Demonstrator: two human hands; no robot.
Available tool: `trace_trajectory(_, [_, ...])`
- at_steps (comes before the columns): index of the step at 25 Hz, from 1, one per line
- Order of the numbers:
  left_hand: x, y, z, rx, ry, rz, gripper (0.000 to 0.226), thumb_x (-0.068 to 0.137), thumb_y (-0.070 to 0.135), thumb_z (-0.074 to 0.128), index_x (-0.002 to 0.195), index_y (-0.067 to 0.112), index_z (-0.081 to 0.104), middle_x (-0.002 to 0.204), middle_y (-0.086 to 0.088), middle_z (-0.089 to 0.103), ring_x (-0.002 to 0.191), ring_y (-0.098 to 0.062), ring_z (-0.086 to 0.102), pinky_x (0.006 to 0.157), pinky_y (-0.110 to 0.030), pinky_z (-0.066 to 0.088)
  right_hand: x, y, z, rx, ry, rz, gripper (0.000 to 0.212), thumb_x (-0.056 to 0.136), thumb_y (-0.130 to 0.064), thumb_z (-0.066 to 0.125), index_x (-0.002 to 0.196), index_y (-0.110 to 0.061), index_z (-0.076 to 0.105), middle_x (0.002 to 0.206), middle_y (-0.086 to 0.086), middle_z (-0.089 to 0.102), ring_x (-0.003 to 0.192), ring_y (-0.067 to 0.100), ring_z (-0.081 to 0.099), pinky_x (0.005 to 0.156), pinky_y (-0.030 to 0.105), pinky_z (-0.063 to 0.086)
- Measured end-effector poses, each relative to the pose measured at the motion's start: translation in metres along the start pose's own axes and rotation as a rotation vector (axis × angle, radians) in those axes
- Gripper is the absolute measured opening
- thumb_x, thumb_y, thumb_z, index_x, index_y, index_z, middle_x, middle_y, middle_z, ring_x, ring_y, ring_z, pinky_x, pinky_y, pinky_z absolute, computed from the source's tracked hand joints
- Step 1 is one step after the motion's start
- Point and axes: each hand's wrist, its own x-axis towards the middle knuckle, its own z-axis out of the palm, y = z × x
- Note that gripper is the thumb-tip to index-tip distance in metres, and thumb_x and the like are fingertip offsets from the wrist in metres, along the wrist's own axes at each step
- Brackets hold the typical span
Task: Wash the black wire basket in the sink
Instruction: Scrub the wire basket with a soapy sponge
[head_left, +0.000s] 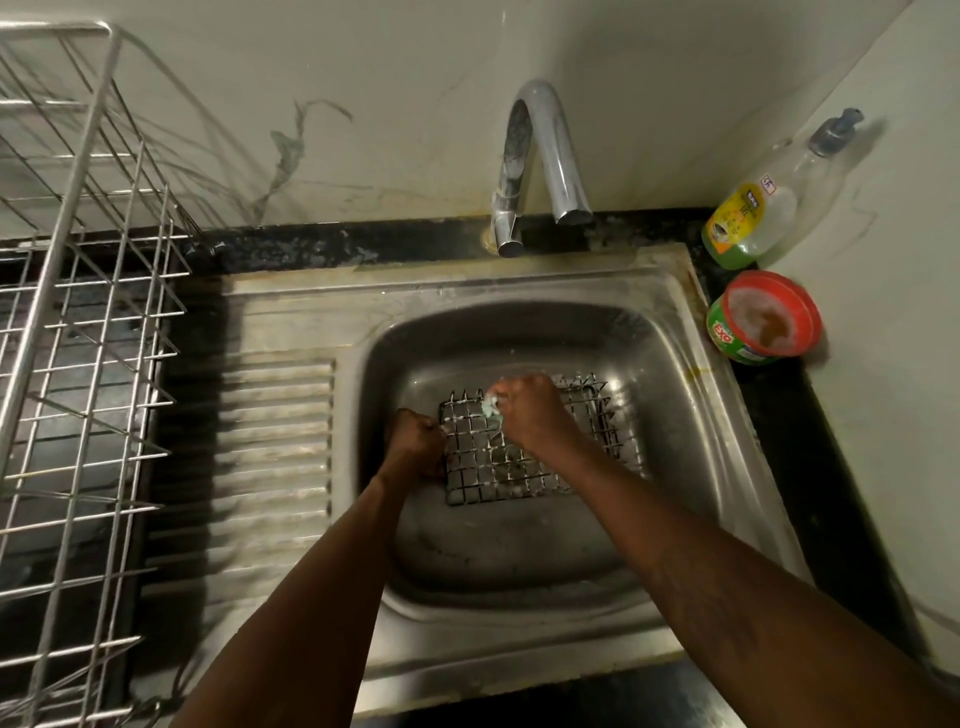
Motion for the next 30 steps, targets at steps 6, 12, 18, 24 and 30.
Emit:
trace_trajectory(6, [0.012,-0.004,-0.007,0.05,0.056,0.009,0.019,0.076,0.012,0.069,0.065,0.009,0.055,0.074,-0.024,0.07,0.068,-0.041,0.073,0.058,-0.055,0.058,-0.083,0.011,0.014,-0.021,-0.264,-0.204,0.021,0.093,-0.003,0.061,0.103,-0.011,0.077,0.096,0.006,0.073,0.084,0.013,0.063,0.08,0.027,0.054])
trace_trajectory(12, [0.01,0.002,-0.008,0.063,0.042,0.03,0.017,0.088,0.001,0.066,0.071,0.002,0.064,0.078,-0.025,0.071,0.066,-0.038,0.073,0.057,-0.048,0.06,-0.002,0.011,-0.01,-0.012,-0.059,-0.062,0.018,0.09,0.003,0.067,0.102,-0.005,0.078,0.096,0.012,0.076,0.071,0.011,0.064,0.077,0.019,0.054])
trace_trajectory(18, [0.003,0.005,-0.008,0.012,0.033,-0.014,0.023,0.089,-0.004,0.063,0.074,0.012,0.057,0.072,-0.016,0.066,0.053,-0.029,0.066,0.047,-0.041,0.058,0.007,0.025,-0.021,-0.081,0.026,-0.025,0.025,0.087,0.008,0.066,0.106,-0.004,0.077,0.101,0.015,0.075,0.085,0.024,0.071,0.08,0.019,0.047])
trace_trajectory(24, [0.003,0.006,-0.008,-0.055,0.001,-0.054,0.032,0.092,0.0,0.055,0.065,0.016,0.048,0.063,-0.009,0.058,0.049,-0.025,0.061,0.05,-0.036,0.05,-0.069,0.037,-0.023,-0.013,-0.184,-0.082,0.023,0.09,0.001,0.062,0.1,-0.011,0.08,0.1,0.008,0.077,0.085,0.01,0.068,0.082,0.02,0.05])
trace_trajectory(30, [-0.001,0.009,-0.006,-0.038,0.011,-0.061,0.04,0.093,0.0,0.061,0.055,0.009,0.057,0.053,-0.009,0.059,0.042,-0.023,0.058,0.05,-0.034,0.052,0.019,0.045,-0.034,0.01,0.022,0.105,0.022,0.089,0.003,0.065,0.1,-0.009,0.08,0.098,0.009,0.077,0.08,0.016,0.072,0.076,0.02,0.056])
